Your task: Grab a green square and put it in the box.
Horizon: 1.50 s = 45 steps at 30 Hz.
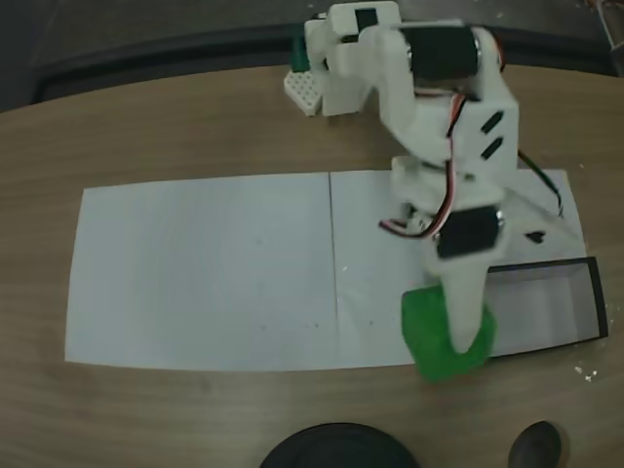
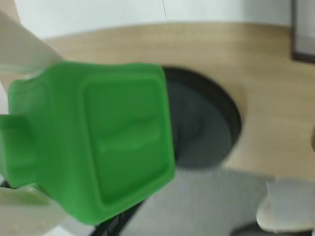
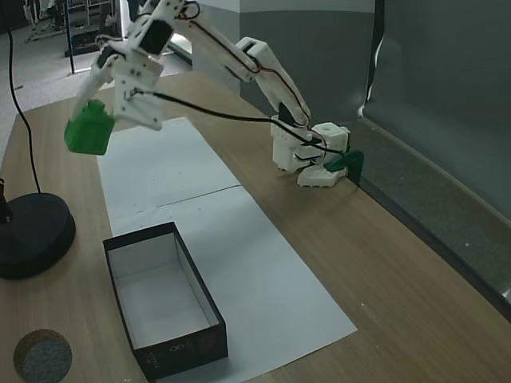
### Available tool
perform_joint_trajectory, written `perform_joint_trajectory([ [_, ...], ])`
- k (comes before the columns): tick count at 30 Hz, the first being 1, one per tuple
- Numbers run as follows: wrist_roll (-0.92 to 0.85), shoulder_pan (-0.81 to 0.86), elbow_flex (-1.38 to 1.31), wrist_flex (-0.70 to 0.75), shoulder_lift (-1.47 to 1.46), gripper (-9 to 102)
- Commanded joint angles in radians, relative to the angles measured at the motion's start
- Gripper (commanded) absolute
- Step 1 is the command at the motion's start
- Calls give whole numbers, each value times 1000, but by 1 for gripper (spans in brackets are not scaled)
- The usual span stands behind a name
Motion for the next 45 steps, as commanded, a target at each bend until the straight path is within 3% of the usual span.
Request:
perform_joint_trajectory([
  [1, -28, -117, -58, -2, 224, 11],
  [9, -26, -377, 8, -20, 132, 11],
  [20, 14, -394, 5, -118, -239, 11],
  [36, 35, -433, 6, -117, -302, 12],
  [42, 58, -430, 12, -106, -314, 27],
  [45, 61, -430, 5, -106, -302, 28],
])
